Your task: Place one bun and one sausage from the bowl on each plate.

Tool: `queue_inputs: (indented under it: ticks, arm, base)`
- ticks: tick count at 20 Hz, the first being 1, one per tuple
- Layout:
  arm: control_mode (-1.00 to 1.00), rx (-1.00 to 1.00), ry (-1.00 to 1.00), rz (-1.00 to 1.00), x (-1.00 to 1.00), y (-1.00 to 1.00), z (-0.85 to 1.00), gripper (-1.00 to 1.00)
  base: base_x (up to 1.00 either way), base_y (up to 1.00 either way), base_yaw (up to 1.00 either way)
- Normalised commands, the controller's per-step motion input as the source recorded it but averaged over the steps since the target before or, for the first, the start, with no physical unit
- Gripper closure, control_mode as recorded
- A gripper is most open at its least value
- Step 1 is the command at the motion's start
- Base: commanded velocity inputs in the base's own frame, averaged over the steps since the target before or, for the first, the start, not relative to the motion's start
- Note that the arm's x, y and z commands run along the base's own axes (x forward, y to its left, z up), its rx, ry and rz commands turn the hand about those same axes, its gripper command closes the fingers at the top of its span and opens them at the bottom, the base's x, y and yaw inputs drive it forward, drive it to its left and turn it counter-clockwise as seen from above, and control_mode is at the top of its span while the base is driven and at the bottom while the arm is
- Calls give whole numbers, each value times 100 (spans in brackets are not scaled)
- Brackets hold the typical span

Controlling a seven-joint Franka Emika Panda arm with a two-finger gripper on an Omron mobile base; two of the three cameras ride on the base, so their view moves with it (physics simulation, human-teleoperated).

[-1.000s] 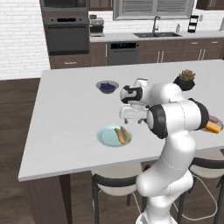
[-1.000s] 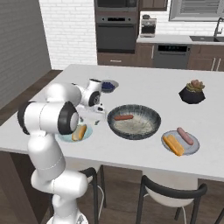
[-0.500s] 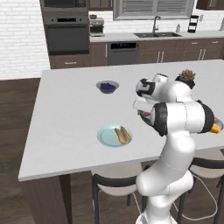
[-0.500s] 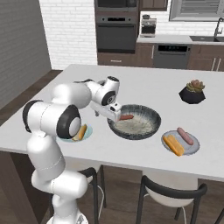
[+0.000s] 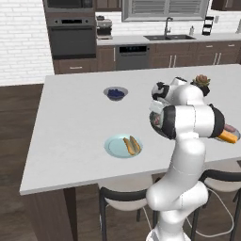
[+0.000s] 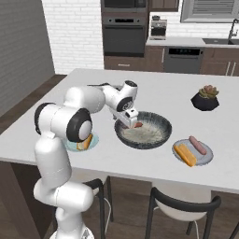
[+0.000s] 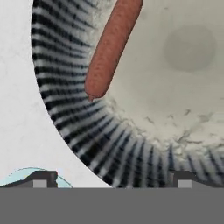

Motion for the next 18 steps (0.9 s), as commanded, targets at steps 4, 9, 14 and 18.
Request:
queue_inputs:
  ticks: [4,9,14,18]
  arm:
    - [-100,10,1,-15,59,-55,0,-100]
    - [-100,12,0,-16,43,-48,-23,-100]
    - [-100,4,0,-10,9,-19,-40,-100]
    - [-100,0,0,-1,21,0,-21,-100]
  base:
    - [0,0,0]
    - [0,0,0]
    - [0,0,0]
    - [0,0,0]
